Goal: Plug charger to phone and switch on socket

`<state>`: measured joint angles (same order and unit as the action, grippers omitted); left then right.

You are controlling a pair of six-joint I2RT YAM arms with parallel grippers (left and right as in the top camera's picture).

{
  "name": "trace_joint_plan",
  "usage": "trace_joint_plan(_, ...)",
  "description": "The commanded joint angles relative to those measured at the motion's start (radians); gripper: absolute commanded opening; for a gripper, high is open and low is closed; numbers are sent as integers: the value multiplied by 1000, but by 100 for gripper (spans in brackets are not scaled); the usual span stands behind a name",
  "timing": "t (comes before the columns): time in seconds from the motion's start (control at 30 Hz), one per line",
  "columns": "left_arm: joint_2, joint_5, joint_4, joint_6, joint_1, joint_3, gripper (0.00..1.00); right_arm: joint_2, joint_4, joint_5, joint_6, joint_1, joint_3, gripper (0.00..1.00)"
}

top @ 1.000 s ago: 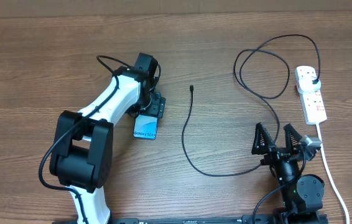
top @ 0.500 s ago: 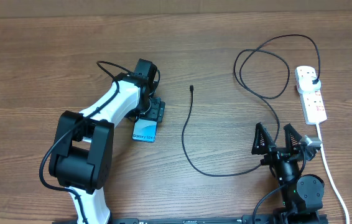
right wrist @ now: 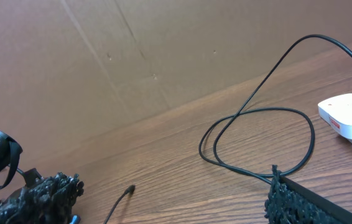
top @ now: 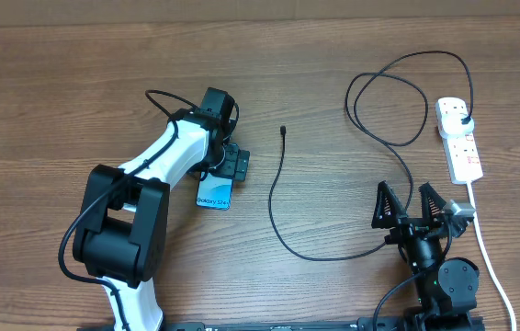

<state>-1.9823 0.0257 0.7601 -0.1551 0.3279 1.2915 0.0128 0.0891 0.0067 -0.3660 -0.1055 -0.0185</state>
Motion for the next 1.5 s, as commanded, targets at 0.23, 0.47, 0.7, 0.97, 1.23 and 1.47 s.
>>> trace_joint_plan(0.23, -9, 15, 7, 28, 0, -78, 95, -10, -6, -1, 3, -5, 11, 100)
trace_joint_plan(0.47, -9, 15, -10, 28, 0, -79, 93, -10, -6, -1, 3, -5, 11, 100)
trace_joint_plan(0.7, -9, 15, -12, 28, 0, -79, 98, -10, -6, -1, 3, -5, 11, 100)
trace_joint_plan(0.97, -9, -4, -21, 29, 0, -79, 97, -10, -6, -1, 3, -5, 11, 100)
trace_joint_plan(1.23, -9, -6, -10, 28, 12, -79, 93, -10, -6, -1, 3, -5, 11, 100)
trace_joint_plan(1.47, -10, 0, -9, 28, 38, -79, 84, -10, -6, -1, 3, -5, 11, 100)
